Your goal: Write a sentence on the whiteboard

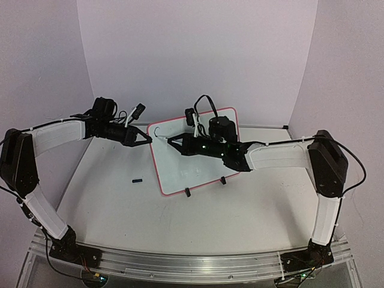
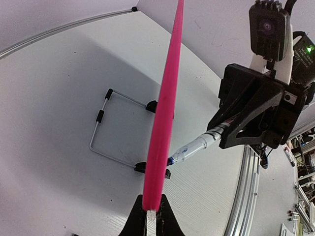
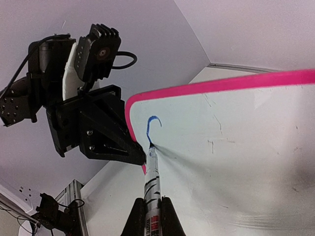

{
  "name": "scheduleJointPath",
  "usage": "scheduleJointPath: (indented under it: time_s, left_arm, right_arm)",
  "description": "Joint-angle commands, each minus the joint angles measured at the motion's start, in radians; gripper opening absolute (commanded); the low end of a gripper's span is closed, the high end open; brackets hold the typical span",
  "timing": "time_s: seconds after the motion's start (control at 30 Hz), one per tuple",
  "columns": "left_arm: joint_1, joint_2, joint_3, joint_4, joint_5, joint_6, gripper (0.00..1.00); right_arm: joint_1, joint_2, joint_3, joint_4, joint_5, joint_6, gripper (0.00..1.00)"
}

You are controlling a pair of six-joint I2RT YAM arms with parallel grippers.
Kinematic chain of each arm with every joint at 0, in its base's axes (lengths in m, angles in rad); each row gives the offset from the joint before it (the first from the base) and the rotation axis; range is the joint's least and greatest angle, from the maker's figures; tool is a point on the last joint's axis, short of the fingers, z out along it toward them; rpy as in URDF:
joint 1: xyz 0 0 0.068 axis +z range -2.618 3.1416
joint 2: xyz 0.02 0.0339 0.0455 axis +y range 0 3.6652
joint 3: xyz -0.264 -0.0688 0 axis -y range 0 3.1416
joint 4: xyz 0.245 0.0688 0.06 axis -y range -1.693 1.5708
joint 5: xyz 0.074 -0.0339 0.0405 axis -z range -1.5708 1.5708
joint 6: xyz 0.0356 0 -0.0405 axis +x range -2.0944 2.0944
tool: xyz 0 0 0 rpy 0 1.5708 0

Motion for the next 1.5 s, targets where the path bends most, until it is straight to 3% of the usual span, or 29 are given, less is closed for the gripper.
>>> scheduleJointPath:
  time_s: [0.0, 0.23, 0.73, 1.47]
  left_arm:
    - [-0.004, -0.025, -0.012, -0.016, 0.012, 0.021, 0.00]
    - [-0.004, -0.028, -0.012, -0.016, 0.010, 0.023, 0.00]
    - [-0.004, -0.036, -0.014, -0.016, 0.008, 0.021, 0.00]
    - [-0.004, -0.042, -0.015, -0.013, 0.003, 0.021, 0.00]
  right_arm:
    - [0.004, -0.073, -0.073, 0.031, 0.104, 0.002, 0.00]
    - [0.005, -0.116, -0.134, 0.063, 0.148, 0.004, 0.00]
    - [0.005, -0.082, -0.154, 0.036, 0.055, 0.024, 0.00]
    - [0.030, -0.029, -0.049, 0.030, -0.010, 0.001, 0.00]
